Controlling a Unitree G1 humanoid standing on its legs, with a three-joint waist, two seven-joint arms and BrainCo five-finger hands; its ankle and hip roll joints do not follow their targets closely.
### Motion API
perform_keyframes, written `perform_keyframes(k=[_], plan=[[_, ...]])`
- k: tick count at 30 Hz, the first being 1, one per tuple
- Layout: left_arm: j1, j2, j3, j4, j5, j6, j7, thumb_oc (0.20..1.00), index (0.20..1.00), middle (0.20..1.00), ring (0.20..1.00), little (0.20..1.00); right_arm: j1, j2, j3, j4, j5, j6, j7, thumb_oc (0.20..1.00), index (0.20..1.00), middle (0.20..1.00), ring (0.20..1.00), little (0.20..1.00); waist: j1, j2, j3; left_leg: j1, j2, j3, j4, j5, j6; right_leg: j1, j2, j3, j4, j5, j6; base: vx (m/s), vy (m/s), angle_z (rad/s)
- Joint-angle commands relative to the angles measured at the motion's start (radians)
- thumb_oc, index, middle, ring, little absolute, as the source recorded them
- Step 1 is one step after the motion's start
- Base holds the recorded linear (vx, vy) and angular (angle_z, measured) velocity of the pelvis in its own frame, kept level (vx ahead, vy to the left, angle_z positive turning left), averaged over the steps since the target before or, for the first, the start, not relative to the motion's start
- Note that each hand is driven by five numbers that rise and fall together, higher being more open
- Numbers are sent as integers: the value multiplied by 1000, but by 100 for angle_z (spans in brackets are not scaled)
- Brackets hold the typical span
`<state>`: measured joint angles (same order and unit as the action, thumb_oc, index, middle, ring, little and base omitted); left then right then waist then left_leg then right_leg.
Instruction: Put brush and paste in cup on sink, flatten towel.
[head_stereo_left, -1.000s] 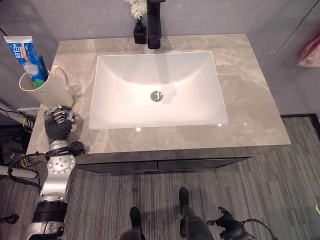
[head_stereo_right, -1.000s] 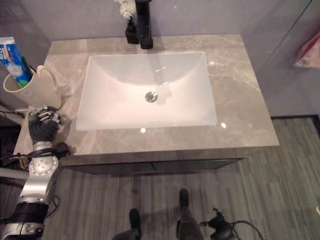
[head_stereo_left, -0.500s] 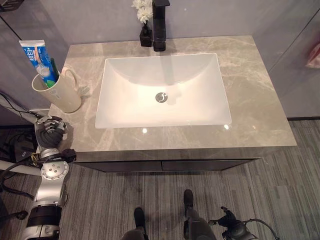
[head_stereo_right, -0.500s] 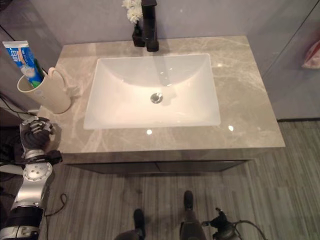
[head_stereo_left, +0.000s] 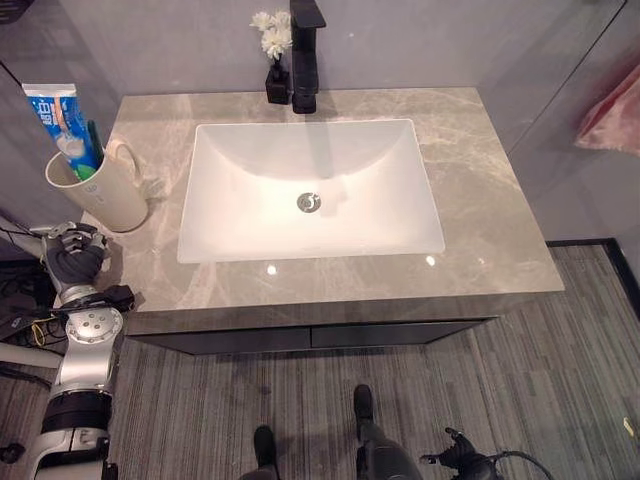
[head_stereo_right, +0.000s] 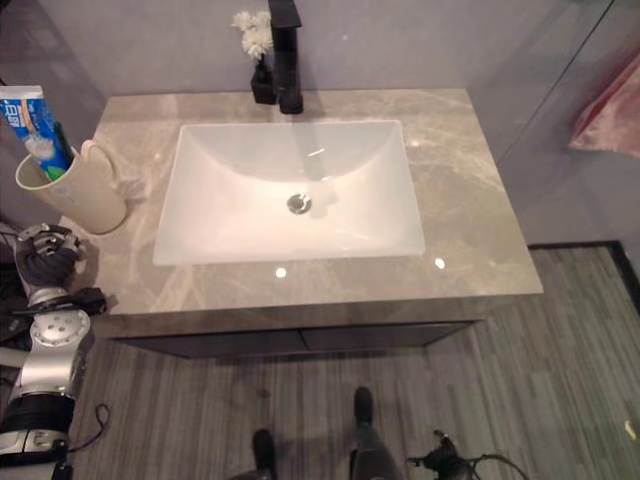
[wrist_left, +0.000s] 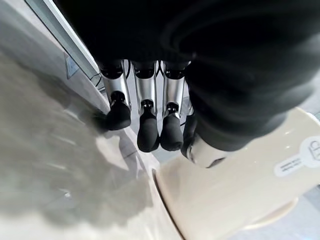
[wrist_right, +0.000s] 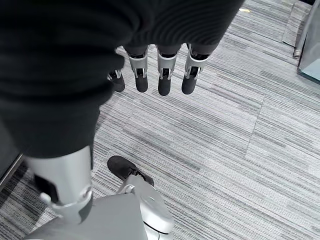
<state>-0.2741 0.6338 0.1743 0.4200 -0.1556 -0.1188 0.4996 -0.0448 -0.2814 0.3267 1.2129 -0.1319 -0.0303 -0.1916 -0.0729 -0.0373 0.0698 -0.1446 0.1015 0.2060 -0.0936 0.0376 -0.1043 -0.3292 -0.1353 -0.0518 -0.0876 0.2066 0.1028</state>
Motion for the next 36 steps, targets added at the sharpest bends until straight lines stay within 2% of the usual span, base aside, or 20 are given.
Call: perform_keyframes(k=[1, 19, 36], plan=[[-74, 101, -2, 62, 14, -11, 36, 200, 200, 200, 200, 200, -34, 0, 17, -17, 20, -17, -7, 1000, 1000, 1000, 1000, 1000, -21, -5, 42, -10, 15, -40, 6, 18, 0, 40, -67, 62, 0, -15, 93, 5, -1, -4], [-175, 121, -69, 98, -15, -20, 47, 200, 200, 200, 200, 200, -29, -2, 28, -37, 41, -24, -17, 1000, 1000, 1000, 1000, 1000, -41, -14, 48, -43, 18, -32, 6, 27, -4, -5, -56, 93, 0, 0, 93, 0, -1, -1], [-206, 110, -73, 183, -61, -32, 60, 200, 200, 200, 200, 200, -2, -11, 36, -48, 17, -27, -19, 1000, 1000, 1000, 1000, 1000, -63, -12, 30, -51, 25, -14, 6, 29, -5, -33, -45, 120, 0, 9, 88, -2, -4, -4]])
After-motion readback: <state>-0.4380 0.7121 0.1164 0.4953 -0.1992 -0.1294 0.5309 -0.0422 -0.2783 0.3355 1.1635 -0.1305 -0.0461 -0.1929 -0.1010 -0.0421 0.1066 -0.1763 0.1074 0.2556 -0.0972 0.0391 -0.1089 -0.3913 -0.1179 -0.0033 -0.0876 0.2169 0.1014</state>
